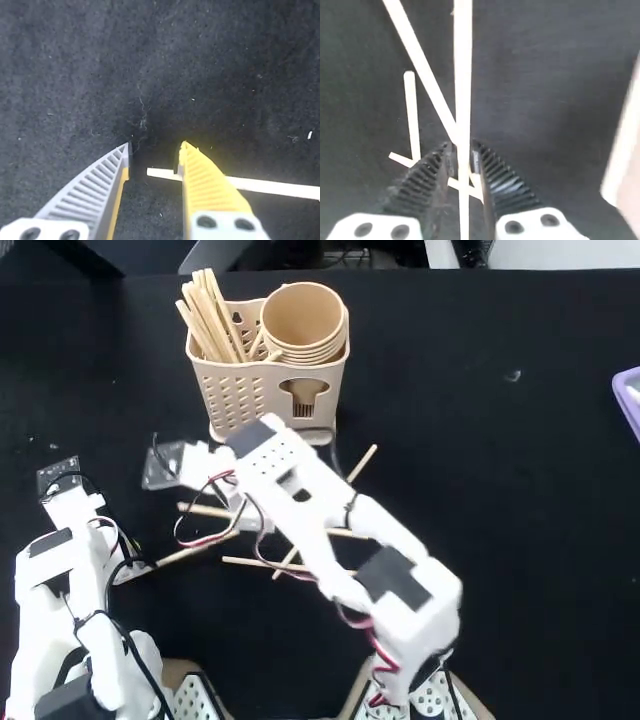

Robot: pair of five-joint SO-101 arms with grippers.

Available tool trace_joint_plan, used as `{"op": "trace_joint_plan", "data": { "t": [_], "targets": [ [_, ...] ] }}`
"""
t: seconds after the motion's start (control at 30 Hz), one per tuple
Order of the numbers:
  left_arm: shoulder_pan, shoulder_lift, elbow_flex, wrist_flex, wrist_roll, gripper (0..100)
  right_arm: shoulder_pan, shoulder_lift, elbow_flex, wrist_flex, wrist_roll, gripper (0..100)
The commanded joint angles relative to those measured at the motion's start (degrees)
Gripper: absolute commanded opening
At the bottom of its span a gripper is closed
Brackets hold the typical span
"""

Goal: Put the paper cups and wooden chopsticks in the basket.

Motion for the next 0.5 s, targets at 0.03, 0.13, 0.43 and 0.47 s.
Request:
{"op": "trace_joint_plan", "data": {
  "t": [0.03,0.13,0.43,0.47],
  "targets": [
    [-1.71,0.70,-1.36,-0.88,0.35,16,0.88,-10.95,-0.40,-0.35,-4.04,1.0],
    [-1.80,0.70,-1.36,-0.88,0.35,16,0.79,-13.58,0.13,-0.35,-4.48,1.0],
    [-1.98,0.70,-1.19,-0.88,0.35,16,5.98,-4.62,10.15,-10.11,-3.16,1.0],
    [-1.98,0.70,-1.19,-0.88,0.35,16,7.03,-3.56,10.95,-11.34,-3.25,1.0]
  ]
}}
